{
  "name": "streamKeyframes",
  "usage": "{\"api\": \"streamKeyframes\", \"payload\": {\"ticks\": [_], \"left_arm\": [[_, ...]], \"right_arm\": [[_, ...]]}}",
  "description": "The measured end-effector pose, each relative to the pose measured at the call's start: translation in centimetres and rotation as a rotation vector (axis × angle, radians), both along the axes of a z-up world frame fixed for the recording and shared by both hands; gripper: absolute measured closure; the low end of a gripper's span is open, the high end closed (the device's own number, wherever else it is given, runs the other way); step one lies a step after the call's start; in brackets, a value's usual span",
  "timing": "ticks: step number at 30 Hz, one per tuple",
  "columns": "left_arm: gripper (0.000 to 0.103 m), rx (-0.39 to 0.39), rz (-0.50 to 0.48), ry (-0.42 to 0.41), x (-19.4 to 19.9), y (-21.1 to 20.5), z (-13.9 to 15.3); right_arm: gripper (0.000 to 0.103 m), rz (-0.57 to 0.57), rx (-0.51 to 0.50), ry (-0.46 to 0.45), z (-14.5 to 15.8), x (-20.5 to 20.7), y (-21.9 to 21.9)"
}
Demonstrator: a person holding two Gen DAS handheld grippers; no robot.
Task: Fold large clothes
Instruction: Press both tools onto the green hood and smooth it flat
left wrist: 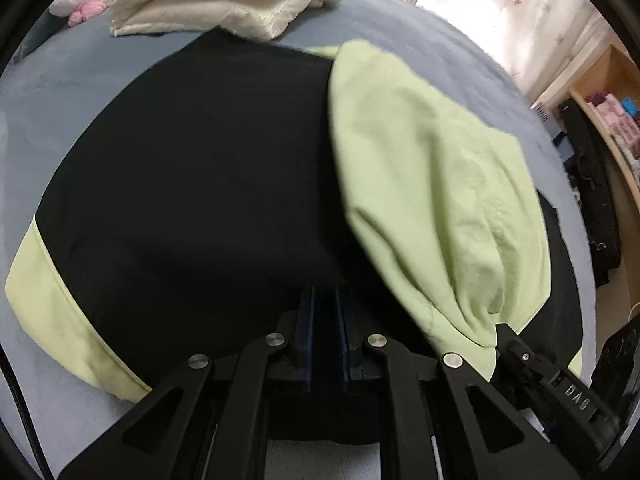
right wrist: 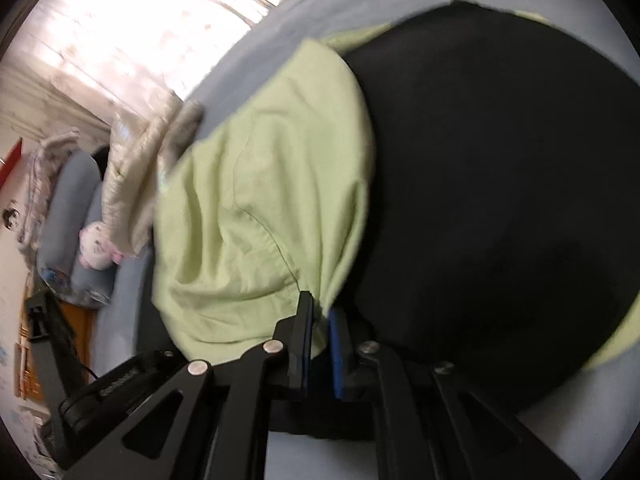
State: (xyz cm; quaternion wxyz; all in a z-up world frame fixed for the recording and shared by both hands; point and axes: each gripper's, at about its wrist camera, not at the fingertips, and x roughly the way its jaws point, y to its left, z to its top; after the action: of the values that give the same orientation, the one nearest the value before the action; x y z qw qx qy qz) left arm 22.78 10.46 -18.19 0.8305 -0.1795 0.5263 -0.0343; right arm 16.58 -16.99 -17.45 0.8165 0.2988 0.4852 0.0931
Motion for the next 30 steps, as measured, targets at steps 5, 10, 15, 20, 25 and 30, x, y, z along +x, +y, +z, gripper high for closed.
{"api": "streamKeyframes", "payload": {"ticks": [5,10,15,20,25,30], "left_arm": [[0.091,0.024,-0.028,-0.036,-0.7,-0.2,0.8],[0.088,0.026,-0.027,-0.114,-1.2,-0.4,3.7],[0.080,-0.017,-0.084,-0.213,0.0,-1.9,6.4],[0.080,-0.026,-0.127,-0.263,4.5,-4.1,6.0],[0.080,0.003,-0.143,-0.223,7.6,-4.3,3.2],[0.080,0.080,-0.162,-0.200,7.5,-4.2,0.6]], "right_arm": [[0.089,0.038,-0.072,-0.016,2.2,-0.8,0.3],[0.089,0.034,-0.168,-0.161,5.9,-2.6,0.3],[0.089,0.106,-0.178,-0.268,7.7,-0.6,1.7],[0.089,0.153,-0.229,-0.290,7.5,3.5,4.2],[0.089,0.211,-0.260,-0.252,4.7,7.2,6.0],[0.093,0.186,-0.331,-0.171,1.6,7.9,4.7]]}}
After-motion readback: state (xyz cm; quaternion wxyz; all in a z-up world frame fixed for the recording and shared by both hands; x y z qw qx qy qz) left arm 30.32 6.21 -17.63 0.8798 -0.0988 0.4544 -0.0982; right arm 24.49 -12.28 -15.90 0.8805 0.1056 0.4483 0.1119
